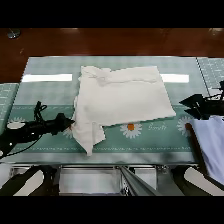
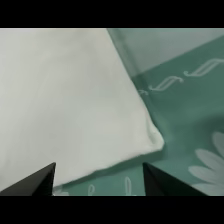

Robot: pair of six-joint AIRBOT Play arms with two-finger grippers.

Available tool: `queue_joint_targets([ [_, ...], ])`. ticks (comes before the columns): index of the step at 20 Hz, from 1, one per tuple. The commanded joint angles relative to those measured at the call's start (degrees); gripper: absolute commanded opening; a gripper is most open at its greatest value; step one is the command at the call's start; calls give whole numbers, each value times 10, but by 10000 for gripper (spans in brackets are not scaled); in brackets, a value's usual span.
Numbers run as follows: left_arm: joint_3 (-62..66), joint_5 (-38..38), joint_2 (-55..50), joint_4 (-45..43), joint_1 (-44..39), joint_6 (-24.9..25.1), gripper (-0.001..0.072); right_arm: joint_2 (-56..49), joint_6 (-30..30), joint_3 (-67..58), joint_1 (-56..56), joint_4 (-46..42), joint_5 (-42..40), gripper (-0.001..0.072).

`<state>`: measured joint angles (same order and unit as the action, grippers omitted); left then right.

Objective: Fold the shirts.

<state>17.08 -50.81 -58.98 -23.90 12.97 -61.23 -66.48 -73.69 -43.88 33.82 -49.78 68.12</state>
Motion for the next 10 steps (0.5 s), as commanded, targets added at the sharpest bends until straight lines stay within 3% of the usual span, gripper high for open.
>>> queue_joint_targets([
  [1,34,-41,-2,4,17,21,24,0,-71,26,-1,-140,42,617],
  [5,48,-41,-3,4,16,21,24,-18,-71,64,-56,-96,0,617],
  [10,48,-43,-3,4,16,21,24,-95,-72,6,-112,-40,-84,617],
])
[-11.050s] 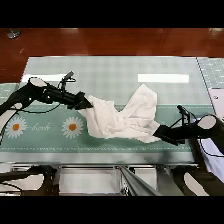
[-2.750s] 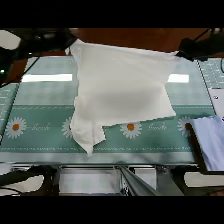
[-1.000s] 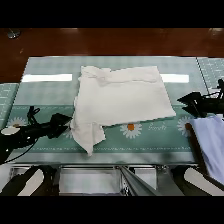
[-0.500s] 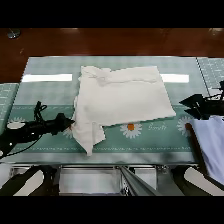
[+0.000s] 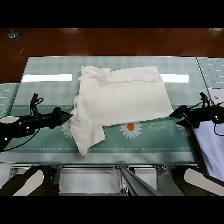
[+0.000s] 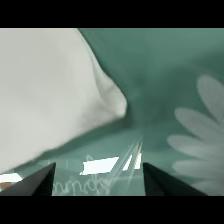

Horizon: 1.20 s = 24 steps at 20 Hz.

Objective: Fold the shirts.

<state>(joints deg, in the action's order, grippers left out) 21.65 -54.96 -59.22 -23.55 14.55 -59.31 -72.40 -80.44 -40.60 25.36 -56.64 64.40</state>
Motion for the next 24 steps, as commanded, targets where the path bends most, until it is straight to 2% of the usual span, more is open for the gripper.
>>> queue_joint_targets([
  [1,2,-2,0,0,1,1,24,-52,-10,-43,-31,31,-51,617],
  [5,3,-1,0,0,1,1,24,-112,-34,-84,-63,43,-48,616],
  [6,3,-1,0,1,1,2,24,-120,-36,-93,-75,45,-54,556],
  [7,3,-1,0,1,1,2,24,-123,-36,-101,-85,50,-59,411],
  [8,4,-2,0,0,1,5,24,-124,-32,-114,-94,51,-59,199],
  [9,10,-6,0,0,1,22,24,-124,-29,-128,-99,50,-55,78],
  [10,22,-10,0,0,1,32,24,-124,-27,-147,-99,49,-45,22],
  [14,190,-69,0,0,2,24,23,-109,-16,-313,-99,35,39,22],
  [17,409,-84,0,-19,2,-22,23,-64,-16,-488,-99,28,52,22],
  [19,557,-90,0,-110,2,-61,22,-31,-16,-605,-99,14,54,21],
  [21,692,-121,0,-252,2,-135,22,0,-16,-688,-99,-4,63,21],
  [24,868,-203,0,-409,2,-189,22,81,-16,-734,-99,-30,63,21],
])
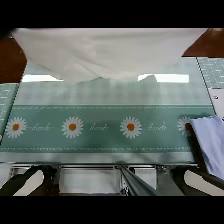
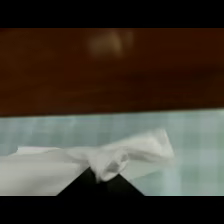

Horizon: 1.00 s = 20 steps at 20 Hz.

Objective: Fold the shirts.

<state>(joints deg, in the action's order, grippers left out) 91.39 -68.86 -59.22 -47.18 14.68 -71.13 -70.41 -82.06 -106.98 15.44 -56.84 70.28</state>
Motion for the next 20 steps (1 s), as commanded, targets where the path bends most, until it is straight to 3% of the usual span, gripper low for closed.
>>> queue_joint_targets([
  [1,218,-95,0,-199,0,-78,22,91,0,-71,0,-37,10,21],
  [3,296,-163,6,-229,0,-95,22,151,0,-71,0,-42,37,21],
  [7,287,-207,98,-241,0,-103,22,246,-4,-71,0,-52,95,21],
  [12,243,-199,222,-322,-39,-128,22,314,-25,-70,0,-52,129,21],
  [16,237,-223,229,-380,-68,-157,22,318,-46,-62,0,-64,176,22],
  [20,131,-217,216,-379,-68,-169,22,318,-52,29,0,-61,207,22],
])
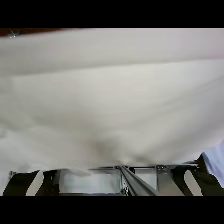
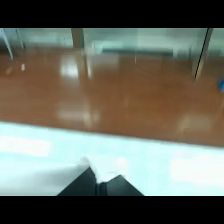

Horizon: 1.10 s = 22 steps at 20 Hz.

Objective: Fold the shirts.

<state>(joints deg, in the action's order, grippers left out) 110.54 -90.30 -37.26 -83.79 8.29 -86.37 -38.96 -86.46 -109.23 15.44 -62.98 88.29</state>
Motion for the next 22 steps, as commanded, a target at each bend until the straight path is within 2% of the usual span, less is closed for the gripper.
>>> queue_joint_targets([
  [1,-103,3,-15,3,-5,-16,22,2,-7,92,0,1,20,22],
  [3,-191,24,-56,56,-5,-5,22,-11,3,175,0,2,-3,22],
  [6,-271,97,-143,99,-5,4,22,-61,36,289,0,33,-76,22],
  [10,-278,185,-301,101,-38,2,23,-219,69,336,0,46,-172,22],
  [12,-278,252,-370,117,-57,0,23,-309,71,325,0,47,-238,22],
  [16,-278,395,-474,119,-72,-79,23,-497,76,235,-7,125,-283,22],
  [20,-278,445,-535,136,-76,-126,23,-641,63,122,-38,130,-291,22],
  [22,-278,446,-549,136,-80,-140,23,-687,26,82,-44,134,-288,22],
])
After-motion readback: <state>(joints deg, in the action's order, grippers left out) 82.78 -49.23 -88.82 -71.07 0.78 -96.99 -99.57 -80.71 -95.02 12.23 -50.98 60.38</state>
